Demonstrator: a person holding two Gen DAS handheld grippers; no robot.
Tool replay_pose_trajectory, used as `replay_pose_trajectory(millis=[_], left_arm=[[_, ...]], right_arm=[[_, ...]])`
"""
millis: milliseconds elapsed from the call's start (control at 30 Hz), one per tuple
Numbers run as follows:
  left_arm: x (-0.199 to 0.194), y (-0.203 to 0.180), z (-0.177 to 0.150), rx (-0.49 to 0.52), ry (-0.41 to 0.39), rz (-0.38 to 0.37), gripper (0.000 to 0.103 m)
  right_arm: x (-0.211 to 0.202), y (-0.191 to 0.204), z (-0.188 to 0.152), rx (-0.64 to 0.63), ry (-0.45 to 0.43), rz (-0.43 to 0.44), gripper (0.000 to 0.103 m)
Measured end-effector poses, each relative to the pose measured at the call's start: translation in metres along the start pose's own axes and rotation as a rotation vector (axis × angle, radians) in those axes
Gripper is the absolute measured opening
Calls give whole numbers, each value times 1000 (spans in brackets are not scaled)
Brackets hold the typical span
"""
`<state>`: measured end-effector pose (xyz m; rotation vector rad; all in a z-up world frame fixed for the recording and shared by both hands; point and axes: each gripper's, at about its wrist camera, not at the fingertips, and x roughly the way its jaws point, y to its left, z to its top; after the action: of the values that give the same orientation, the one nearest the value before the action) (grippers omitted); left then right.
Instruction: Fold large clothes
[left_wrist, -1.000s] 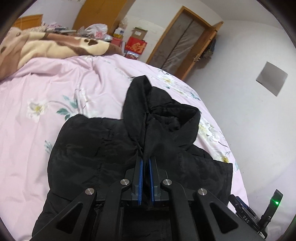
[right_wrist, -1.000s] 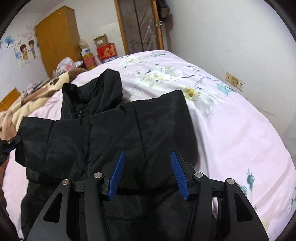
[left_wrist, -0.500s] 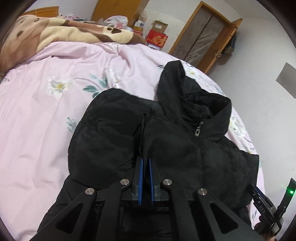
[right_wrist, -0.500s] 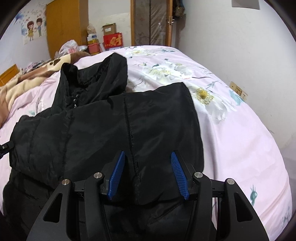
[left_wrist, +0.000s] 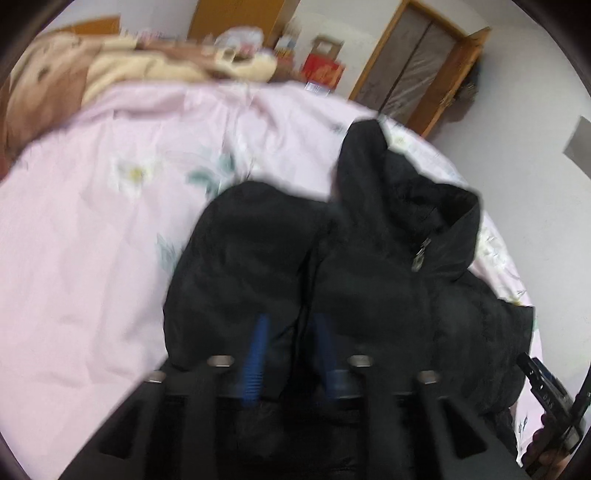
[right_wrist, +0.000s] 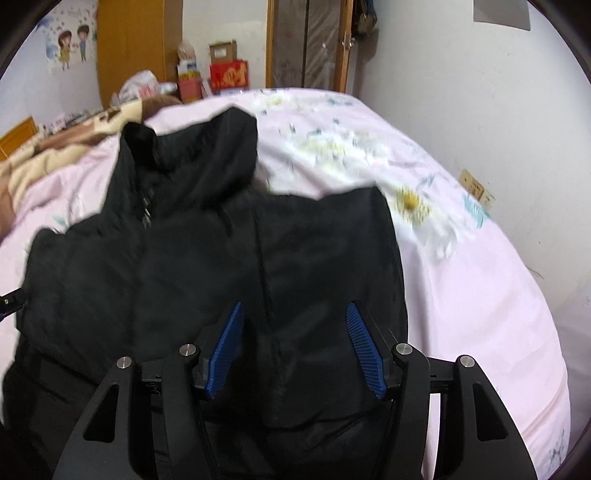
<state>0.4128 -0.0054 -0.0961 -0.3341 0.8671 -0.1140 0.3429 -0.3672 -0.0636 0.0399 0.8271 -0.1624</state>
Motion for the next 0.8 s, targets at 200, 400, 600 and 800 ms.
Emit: replay_pose_trajectory(millis=[200,400,600,800], left_arm=[[-7,-40,15,119,-21,-65,72],[46,-59,13,189,117,-49,72],[73,-48,2,176,140,-31,75],[84,-43,-3,184,150,-24,80]], right_arm=[[-5,19,15,-79,-33,12,60],[26,15,12,-64,51,4,66],[47,10,3,-60,81,29,69],[61,6,-5,-26,101,50,71]])
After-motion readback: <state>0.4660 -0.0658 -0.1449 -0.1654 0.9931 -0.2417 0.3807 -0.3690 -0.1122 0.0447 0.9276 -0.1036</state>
